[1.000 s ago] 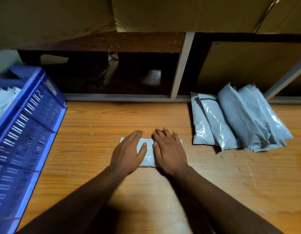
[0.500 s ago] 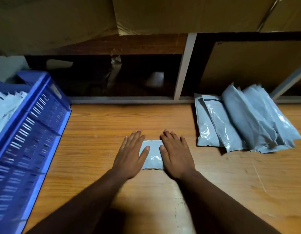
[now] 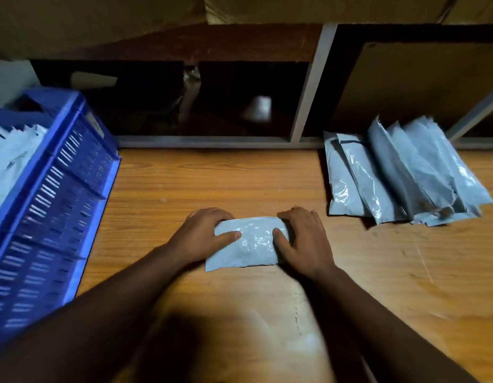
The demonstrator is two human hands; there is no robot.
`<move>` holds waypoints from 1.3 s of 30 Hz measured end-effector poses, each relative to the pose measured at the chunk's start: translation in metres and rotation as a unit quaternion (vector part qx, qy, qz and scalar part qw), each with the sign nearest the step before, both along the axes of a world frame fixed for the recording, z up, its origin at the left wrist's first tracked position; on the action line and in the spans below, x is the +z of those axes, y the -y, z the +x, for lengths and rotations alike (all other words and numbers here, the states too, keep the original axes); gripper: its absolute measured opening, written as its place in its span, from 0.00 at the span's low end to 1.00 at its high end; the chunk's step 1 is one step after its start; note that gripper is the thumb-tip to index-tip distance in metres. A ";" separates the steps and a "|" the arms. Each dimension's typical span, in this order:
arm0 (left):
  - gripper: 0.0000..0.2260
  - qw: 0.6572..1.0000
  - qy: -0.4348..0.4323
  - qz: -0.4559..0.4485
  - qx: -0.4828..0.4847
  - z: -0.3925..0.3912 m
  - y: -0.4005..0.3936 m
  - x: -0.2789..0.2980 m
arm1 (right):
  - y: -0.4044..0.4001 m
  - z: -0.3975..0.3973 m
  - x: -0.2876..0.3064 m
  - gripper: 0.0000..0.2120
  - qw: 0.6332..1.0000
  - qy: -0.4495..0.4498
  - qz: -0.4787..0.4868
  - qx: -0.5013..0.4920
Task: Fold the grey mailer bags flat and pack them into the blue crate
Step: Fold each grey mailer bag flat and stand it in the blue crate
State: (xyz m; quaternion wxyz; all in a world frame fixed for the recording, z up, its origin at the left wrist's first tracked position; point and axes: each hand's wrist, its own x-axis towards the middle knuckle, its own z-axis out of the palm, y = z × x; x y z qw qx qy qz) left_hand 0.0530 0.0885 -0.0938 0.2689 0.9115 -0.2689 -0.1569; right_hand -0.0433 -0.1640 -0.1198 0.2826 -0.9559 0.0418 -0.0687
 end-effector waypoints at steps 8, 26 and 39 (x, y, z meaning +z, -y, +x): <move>0.19 0.984 0.141 0.044 -0.096 0.017 -0.081 0.114 | -0.063 0.029 0.090 0.14 0.989 0.094 -0.019 0.110; 0.28 0.993 0.014 0.101 0.062 -0.003 -0.410 0.230 | -0.391 0.145 0.230 0.12 0.865 0.238 -0.134 0.421; 0.33 0.961 -0.010 0.240 0.139 -0.025 -0.461 0.144 | -0.543 0.171 0.141 0.12 0.852 0.113 -0.159 0.486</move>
